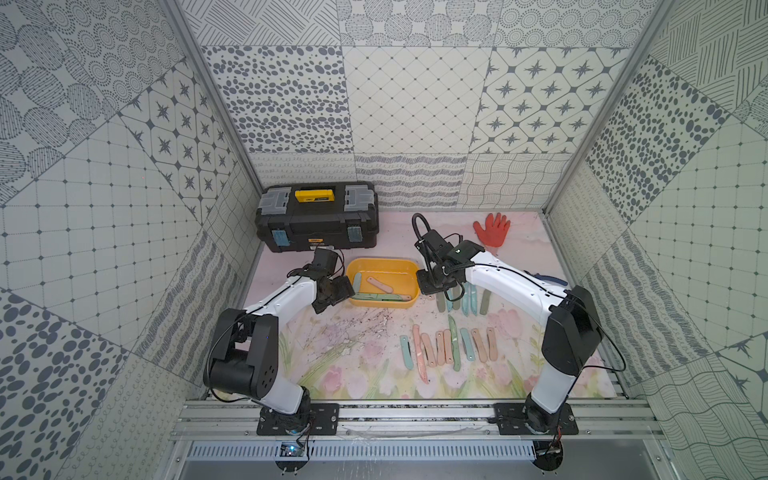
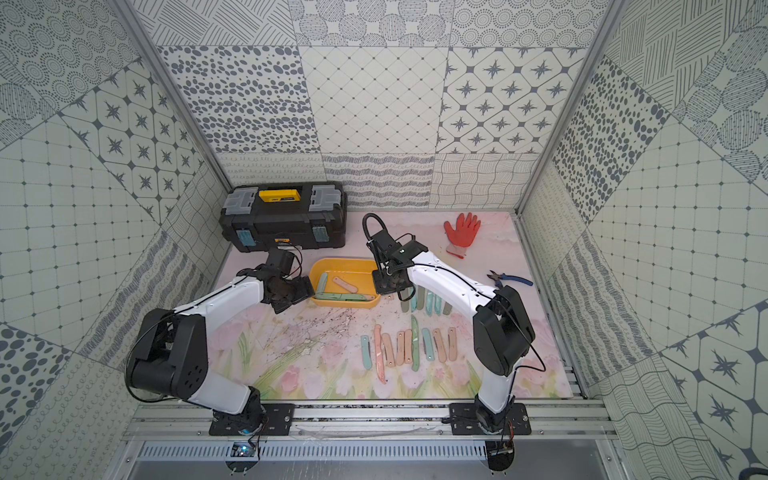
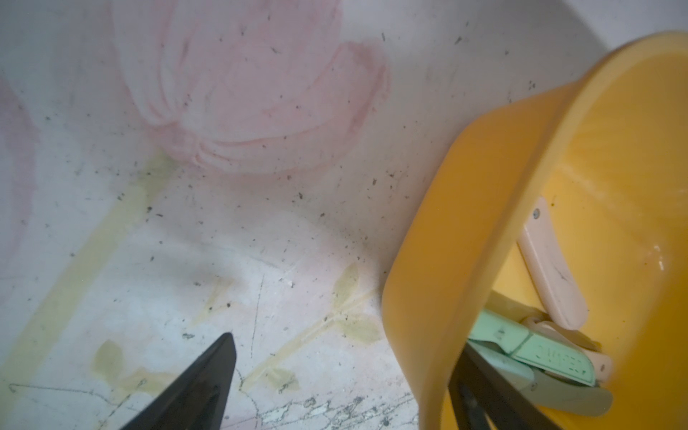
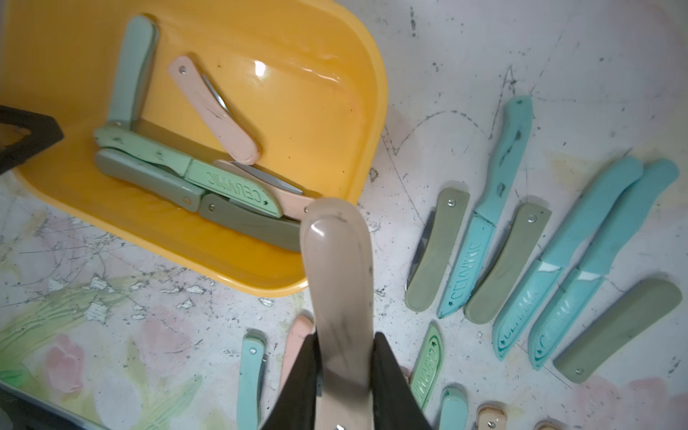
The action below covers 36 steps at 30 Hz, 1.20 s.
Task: Take the fruit knife out of the storage box
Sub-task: Place the fruit knife at the center of the board.
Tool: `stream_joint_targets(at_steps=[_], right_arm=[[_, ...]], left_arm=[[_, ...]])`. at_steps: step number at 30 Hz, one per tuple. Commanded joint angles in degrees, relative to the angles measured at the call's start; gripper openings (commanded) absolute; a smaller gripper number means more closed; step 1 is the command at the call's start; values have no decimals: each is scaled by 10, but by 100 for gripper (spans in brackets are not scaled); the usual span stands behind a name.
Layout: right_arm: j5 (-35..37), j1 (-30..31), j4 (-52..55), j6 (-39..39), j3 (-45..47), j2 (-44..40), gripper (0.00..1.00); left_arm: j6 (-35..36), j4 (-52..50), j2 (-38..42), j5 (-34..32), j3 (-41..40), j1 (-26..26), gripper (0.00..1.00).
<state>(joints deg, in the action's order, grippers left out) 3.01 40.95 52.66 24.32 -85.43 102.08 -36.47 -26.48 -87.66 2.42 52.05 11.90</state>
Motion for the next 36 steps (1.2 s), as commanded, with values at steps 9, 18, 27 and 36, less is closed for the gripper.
stream_joint_targets(at_steps=[9,18,27,36], right_arm=[[-42,-39,-112,63,75,22,18],[-50,-40,-106,70,55,91,21],[-53,-47,-114,74,56,115,21],[-54,-47,-111,74,54,119,31]], left_arm=[[5,-8,5,1,6,-2,86],[6,-9,4,1,5,-2,86],[5,-7,2,4,6,-2,86],[5,-8,3,4,7,-2,86]])
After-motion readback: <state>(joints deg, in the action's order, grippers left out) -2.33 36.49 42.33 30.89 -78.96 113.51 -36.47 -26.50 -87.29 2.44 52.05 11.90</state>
